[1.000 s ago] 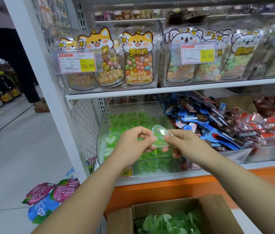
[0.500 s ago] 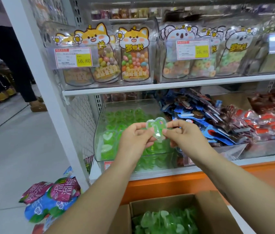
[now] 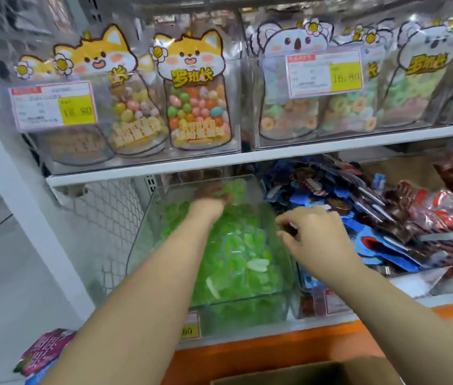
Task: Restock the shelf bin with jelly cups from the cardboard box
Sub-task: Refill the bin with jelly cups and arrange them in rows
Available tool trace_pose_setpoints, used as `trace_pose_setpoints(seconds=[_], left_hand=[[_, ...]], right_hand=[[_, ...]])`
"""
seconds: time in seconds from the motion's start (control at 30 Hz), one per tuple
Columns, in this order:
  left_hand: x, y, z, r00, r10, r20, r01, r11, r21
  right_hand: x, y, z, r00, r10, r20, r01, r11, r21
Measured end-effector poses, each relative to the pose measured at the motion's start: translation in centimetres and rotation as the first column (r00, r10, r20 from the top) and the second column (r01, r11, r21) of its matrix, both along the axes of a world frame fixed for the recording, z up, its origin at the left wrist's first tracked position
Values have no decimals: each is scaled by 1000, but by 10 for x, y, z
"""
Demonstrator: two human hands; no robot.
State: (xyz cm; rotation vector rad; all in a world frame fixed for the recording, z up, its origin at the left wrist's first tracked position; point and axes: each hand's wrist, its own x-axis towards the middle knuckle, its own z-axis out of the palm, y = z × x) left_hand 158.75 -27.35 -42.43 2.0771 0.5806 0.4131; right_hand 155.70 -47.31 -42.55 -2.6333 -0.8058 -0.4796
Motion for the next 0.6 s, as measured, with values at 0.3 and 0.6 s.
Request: trace_pose_setpoints(seconds=[0.3,0.6], left_hand=[[51,6,-10,991,33,-126,-14,989,149],[59,-2,-29,993,77,-88,-64,988,144]], right_hand=[[4,1,-7,1000,-2,-8,3,999,35],[3,1,-13,999,43,8,-43,992,116]])
